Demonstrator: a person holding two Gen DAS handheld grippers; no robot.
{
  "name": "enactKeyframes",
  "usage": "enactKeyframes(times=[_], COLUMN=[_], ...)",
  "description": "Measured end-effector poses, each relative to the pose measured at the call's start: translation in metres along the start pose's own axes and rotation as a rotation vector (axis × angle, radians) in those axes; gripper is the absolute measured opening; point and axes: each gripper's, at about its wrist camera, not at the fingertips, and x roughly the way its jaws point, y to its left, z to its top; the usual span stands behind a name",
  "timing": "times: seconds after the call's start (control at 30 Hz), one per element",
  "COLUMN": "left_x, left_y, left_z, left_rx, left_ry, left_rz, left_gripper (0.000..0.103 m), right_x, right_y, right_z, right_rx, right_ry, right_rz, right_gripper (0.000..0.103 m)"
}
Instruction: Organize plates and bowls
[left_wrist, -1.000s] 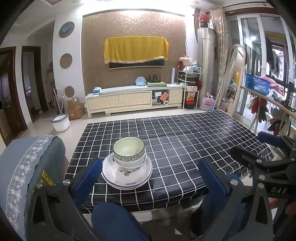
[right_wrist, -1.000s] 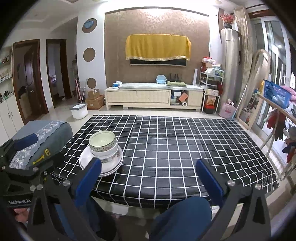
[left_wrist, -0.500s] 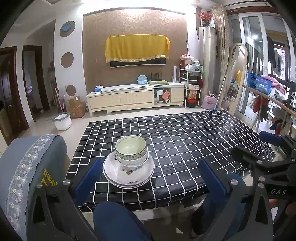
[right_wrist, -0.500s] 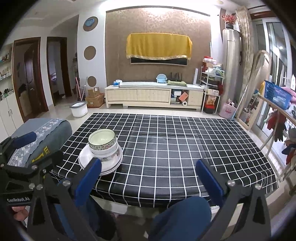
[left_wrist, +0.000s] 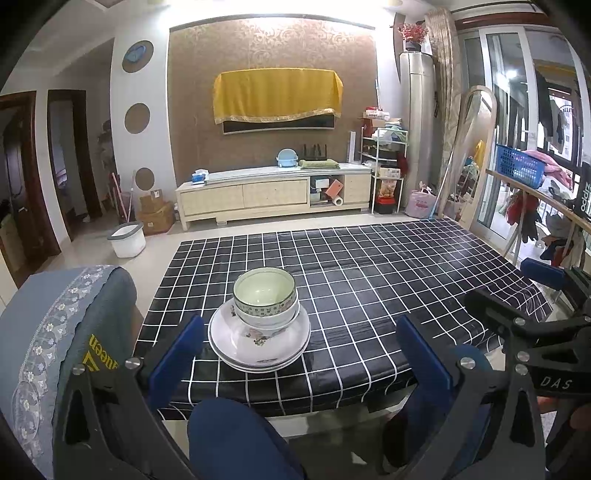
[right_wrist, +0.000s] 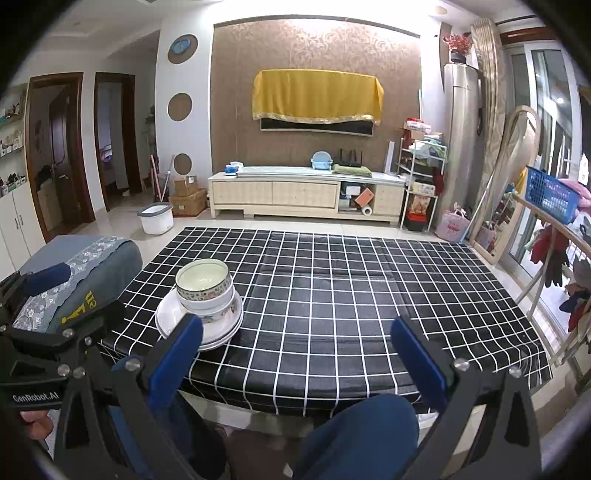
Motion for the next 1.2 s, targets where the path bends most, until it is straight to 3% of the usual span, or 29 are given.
enactKeyframes(times=[0.5, 1.2], left_x=[-0.0021, -0.0006], left_y=[0.0012, 0.0033], left_z=[-0.0019, -0.006], left_rx=[-0.013, -0.014], left_ry=[-0.008, 0.007], left_rz=[-0.012, 0.029], left_gripper=[0.103, 0.103], right_x=[-0.0043, -0.0045], right_y=[-0.0028, 0.0033], right_z=[0.0015, 0.0021], right_rx=[-0.003, -0.018], right_ry=[-0.014, -0.017], right_rz=[0.002, 0.003], right_gripper=[0.103, 0.103])
